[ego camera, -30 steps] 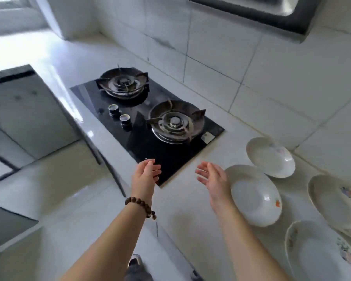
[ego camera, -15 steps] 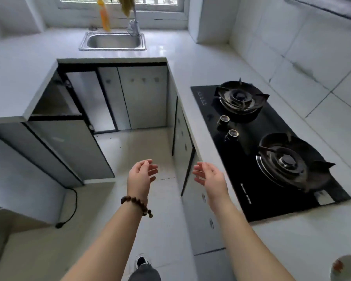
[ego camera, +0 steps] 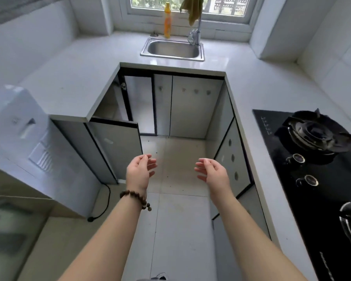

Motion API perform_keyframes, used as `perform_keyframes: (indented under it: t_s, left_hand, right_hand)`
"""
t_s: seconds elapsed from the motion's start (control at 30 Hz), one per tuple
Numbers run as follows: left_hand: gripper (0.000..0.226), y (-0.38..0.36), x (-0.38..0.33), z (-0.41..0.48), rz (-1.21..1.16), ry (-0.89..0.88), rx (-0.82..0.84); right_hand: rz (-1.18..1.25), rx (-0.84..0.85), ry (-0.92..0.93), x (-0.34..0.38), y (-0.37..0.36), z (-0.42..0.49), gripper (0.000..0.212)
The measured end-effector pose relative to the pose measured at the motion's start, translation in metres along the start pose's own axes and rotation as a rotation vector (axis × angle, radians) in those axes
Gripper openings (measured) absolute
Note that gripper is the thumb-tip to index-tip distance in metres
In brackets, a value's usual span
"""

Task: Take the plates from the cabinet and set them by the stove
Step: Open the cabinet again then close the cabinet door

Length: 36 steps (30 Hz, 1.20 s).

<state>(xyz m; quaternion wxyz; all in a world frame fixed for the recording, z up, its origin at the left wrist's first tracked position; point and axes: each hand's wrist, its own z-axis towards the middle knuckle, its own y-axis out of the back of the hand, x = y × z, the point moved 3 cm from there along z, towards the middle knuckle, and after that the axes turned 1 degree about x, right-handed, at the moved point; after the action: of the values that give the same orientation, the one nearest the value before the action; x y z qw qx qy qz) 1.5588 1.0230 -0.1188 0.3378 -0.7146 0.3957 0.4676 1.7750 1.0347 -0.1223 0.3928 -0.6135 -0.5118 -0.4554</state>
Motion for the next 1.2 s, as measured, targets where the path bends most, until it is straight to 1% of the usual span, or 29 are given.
perform_keyframes:
  t_s: [0.17,0.33,0.57,0.73,0.9,1.2]
  left_hand:
    - [0.022,0.004,0.003,0.03,-0.011,0.053,-0.033]
    - [0.022,-0.011,0.004,0.068,-0.007,0.079,-0.054]
    - [0.024,-0.069,-0.011,0.152,-0.013,0.084,-0.074]
    - [0.023,-0.131,-0.044,0.228,-0.047,0.085,-0.088]
    - [0.025,-0.183,-0.071,0.289,-0.091,0.055,-0.129]
    - [0.024,-0.208,-0.082,0.363,-0.078,0.072,-0.247]
  right_hand:
    - [-0.022,0.02,-0.022,0.0,-0.022,0.033,0.022]
    - [-0.022,0.028,-0.055,-0.001,-0.033,0.079,0.02]
    - [-0.016,0.054,-0.076,0.015,-0.04,0.187,0.021]
    - [-0.058,0.1,-0.087,0.051,-0.044,0.286,0.02]
    - [-0.092,0.144,-0.057,0.089,-0.05,0.374,0.02]
    - [-0.135,0.224,-0.122,0.099,-0.074,0.468,0.019]
